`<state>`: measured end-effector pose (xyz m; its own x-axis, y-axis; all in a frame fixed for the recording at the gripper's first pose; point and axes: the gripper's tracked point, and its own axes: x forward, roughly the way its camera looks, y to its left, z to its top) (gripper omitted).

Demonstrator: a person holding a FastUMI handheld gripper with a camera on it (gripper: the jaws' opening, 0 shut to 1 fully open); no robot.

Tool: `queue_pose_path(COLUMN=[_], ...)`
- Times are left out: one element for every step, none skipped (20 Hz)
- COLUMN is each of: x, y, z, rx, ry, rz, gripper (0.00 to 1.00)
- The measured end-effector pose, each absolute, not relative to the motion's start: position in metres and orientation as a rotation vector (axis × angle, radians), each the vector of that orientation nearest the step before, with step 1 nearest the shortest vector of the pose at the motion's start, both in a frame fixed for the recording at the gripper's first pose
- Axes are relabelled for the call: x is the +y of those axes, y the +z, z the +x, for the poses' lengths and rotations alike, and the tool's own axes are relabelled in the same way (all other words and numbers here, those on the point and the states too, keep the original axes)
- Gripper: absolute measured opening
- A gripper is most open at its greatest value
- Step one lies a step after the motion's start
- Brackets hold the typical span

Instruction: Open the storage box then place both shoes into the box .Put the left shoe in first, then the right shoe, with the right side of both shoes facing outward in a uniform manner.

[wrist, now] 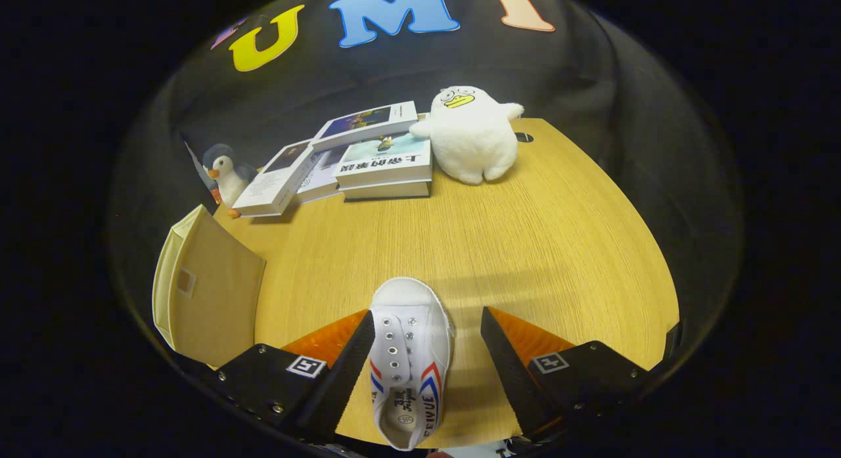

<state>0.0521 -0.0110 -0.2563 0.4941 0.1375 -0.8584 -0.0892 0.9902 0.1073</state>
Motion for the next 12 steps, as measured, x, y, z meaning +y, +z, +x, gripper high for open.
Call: queue_pose_path(x=[-0.017, -0.021, -0.025, -0.028, -0.031, -0.034, -0.033, -0.032, -0.031, -0.030, -0.028, -0.027], y=[-0.264, -0.270, -0.275, -0.280, -0.284, -0.287, -0.287, -0.288, -0.289, -0.290, -0.292, -0.294], z=[0.048, 0.044, 0.040, 0.037, 0.033, 0.029, 0.029, 0.029, 0.027, 0.025, 0.022, 0.018], rx=[1.061, 1.079, 1.094, 1.109, 1.124, 1.138, 1.136, 1.140, 1.154, 1.167, 1.179, 1.195], ry=[0.132, 0.127, 0.124, 0.121, 0.118, 0.117, 0.120, 0.118, 0.123, 0.131, 0.143, 0.153], rz=[0.025, 0.000, -0.020, -0.039, -0.057, -0.071, -0.059, -0.050, -0.047, -0.046, -0.050, -0.061], gripper=[0.98, 0.98, 0.98, 0.98, 0.98, 0.98, 0.98, 0.99, 0.98, 0.98, 0.98, 0.98])
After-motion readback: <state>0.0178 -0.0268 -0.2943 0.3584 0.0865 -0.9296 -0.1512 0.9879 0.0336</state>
